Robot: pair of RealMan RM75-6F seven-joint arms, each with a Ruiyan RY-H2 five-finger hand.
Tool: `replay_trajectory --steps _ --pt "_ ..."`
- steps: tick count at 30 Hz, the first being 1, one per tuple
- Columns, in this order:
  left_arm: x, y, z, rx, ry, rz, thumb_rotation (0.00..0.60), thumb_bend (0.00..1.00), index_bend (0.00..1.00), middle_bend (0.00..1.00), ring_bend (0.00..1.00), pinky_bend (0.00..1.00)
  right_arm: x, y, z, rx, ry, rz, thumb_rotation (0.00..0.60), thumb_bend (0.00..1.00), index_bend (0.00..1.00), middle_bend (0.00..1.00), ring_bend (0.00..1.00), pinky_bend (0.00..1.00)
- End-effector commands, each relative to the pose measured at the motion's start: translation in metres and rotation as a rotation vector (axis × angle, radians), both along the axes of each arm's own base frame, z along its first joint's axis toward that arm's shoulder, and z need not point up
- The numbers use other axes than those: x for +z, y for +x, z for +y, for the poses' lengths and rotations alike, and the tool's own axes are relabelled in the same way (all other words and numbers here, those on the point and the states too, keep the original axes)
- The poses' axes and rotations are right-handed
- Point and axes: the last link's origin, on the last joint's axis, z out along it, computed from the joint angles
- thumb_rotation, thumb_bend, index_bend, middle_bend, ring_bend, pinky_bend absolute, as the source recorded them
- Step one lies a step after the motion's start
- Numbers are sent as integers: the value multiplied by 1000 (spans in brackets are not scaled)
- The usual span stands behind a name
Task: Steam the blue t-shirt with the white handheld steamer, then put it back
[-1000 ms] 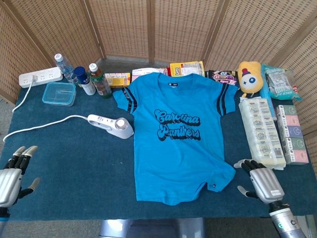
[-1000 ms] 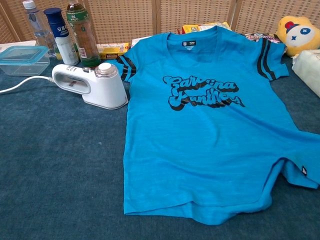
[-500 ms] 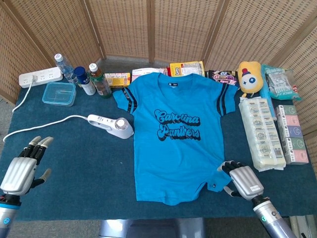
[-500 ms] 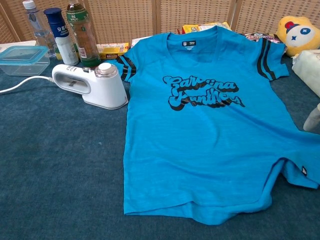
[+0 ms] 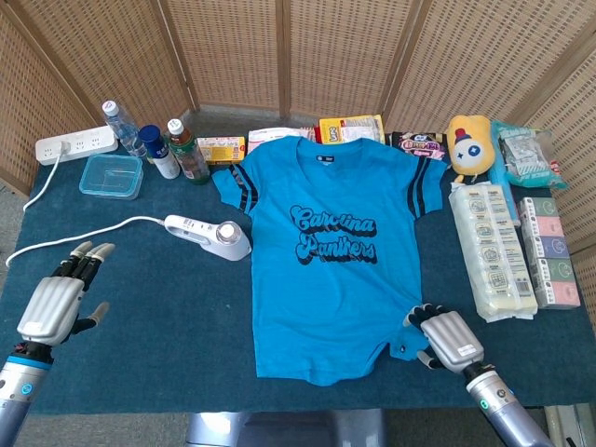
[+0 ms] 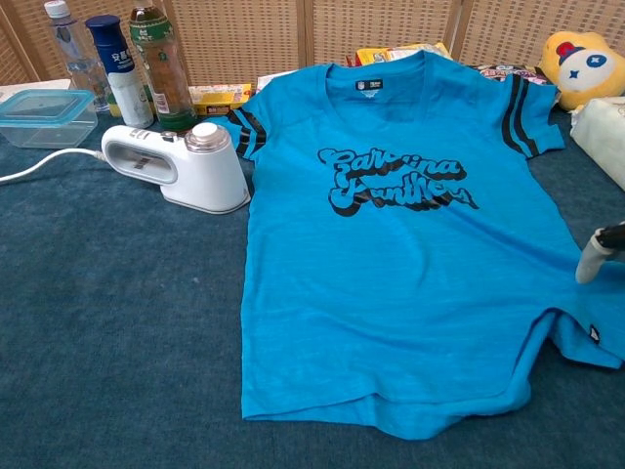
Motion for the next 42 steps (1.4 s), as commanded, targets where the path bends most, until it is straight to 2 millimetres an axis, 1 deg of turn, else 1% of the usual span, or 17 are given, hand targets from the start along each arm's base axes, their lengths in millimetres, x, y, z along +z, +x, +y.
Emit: replay_trajectory --steps 1,8,13,16,18,20,27,33,37,42 --pt "-1 -1 1 11 -3 -3 600 318 49 137 31 194 -5 -3 -1 11 2 10 600 340 335 303 262 332" --pt "0 -5 -1 28 1 -8 600 318 49 137 31 194 -12 -9 -4 42 1 29 600 340 367 321 266 318" --pt "1 -7 -2 39 6 -14 600 318 50 137 31 194 -15 -10 -7 53 -7 19 600 348 425 368 317 364" --pt "2 -9 -2 47 7 -14 600 319 49 137 31 194 -17 -10 -7 63 -8 18 600 381 470 401 361 416" --pt "3 -11 -2 52 8 -14 600 319 49 137 31 194 -19 -10 -7 75 -13 16 600 399 498 426 400 478" --pt "5 -14 0 56 7 -4 600 319 49 137 31 194 -24 -8 -9 104 -30 19 600 411 514 442 428 526" --pt "3 -18 3 72 -4 -14 600 318 49 137 31 194 -31 -7 -14 105 -56 -10 600 451 558 493 523 684" --pt "0 -20 4 77 -9 -20 600 318 49 137 31 194 -30 -7 -17 102 -75 -23 600 473 585 538 580 742" --pt "-1 -20 7 75 -13 -10 600 319 49 137 31 194 -30 -9 -14 86 -66 -29 600 484 602 558 608 767" --pt "-2 -19 24 46 -4 24 600 319 49 141 39 194 -30 -9 -11 78 -57 -44 600 499 618 582 636 797"
